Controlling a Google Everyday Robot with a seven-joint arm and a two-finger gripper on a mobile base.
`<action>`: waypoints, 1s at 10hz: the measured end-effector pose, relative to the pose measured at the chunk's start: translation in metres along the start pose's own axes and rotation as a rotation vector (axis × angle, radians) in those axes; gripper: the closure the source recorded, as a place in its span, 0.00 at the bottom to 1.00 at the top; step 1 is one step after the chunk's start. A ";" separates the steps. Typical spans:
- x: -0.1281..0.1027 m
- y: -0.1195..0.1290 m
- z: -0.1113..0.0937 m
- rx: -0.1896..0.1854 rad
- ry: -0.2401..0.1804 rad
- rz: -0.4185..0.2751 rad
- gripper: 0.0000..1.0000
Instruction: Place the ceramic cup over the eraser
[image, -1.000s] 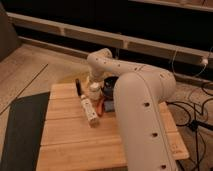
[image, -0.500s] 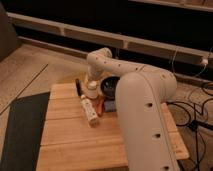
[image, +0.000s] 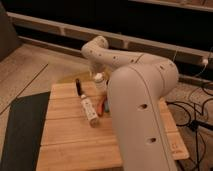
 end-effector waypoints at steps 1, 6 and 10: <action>-0.014 0.003 -0.022 0.010 -0.042 -0.005 0.83; -0.057 0.024 -0.130 -0.071 -0.231 0.053 0.83; -0.057 0.024 -0.129 -0.071 -0.230 0.052 0.83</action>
